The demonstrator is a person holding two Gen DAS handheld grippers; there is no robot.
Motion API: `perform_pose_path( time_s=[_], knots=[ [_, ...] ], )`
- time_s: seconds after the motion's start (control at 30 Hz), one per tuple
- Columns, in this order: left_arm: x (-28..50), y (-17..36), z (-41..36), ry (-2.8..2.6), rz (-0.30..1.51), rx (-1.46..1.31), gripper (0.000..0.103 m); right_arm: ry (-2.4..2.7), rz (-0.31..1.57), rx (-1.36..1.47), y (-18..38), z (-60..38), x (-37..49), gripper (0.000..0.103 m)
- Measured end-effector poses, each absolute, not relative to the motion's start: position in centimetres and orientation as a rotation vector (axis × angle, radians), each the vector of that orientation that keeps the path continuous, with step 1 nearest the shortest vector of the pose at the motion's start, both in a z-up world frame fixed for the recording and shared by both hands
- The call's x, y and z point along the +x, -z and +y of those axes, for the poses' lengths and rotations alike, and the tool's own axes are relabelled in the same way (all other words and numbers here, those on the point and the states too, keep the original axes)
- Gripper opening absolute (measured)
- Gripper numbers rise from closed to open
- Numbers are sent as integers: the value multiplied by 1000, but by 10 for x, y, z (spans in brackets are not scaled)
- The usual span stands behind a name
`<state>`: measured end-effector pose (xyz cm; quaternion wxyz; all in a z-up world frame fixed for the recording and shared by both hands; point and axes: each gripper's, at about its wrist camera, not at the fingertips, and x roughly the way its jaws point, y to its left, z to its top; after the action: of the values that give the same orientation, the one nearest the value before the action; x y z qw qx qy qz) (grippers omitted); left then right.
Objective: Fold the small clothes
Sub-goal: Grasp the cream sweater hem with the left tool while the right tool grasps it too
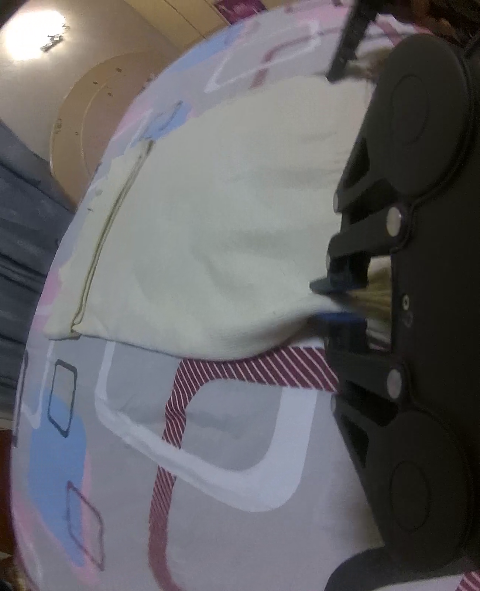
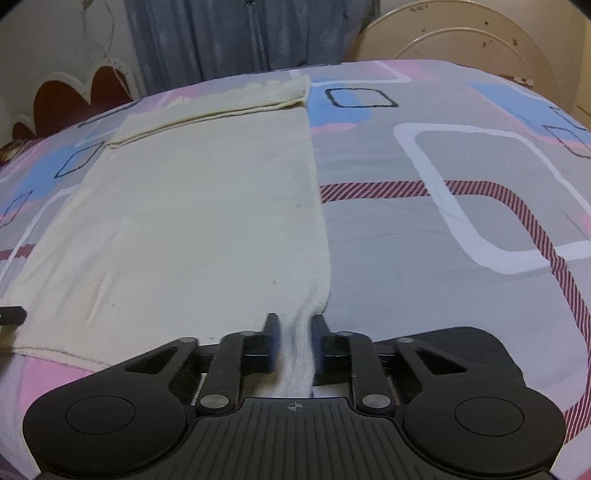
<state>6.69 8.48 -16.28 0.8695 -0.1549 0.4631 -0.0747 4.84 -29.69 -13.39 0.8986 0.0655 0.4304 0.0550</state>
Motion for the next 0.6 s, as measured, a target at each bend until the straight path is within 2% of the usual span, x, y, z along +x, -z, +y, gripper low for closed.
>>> perform_pose_path(
  time_s=[0.07, 0.23, 0.6],
  knots=[
    [68, 158, 85, 173, 950, -338, 7, -134, 905, 171, 132, -300, 52, 5],
    [75, 135, 81, 238, 853, -354, 7, -208, 874, 297, 113, -313, 62, 5],
    [132, 101, 79, 253, 685, -365, 7, -251, 744, 349, 69, -322, 124, 5]
  ],
)
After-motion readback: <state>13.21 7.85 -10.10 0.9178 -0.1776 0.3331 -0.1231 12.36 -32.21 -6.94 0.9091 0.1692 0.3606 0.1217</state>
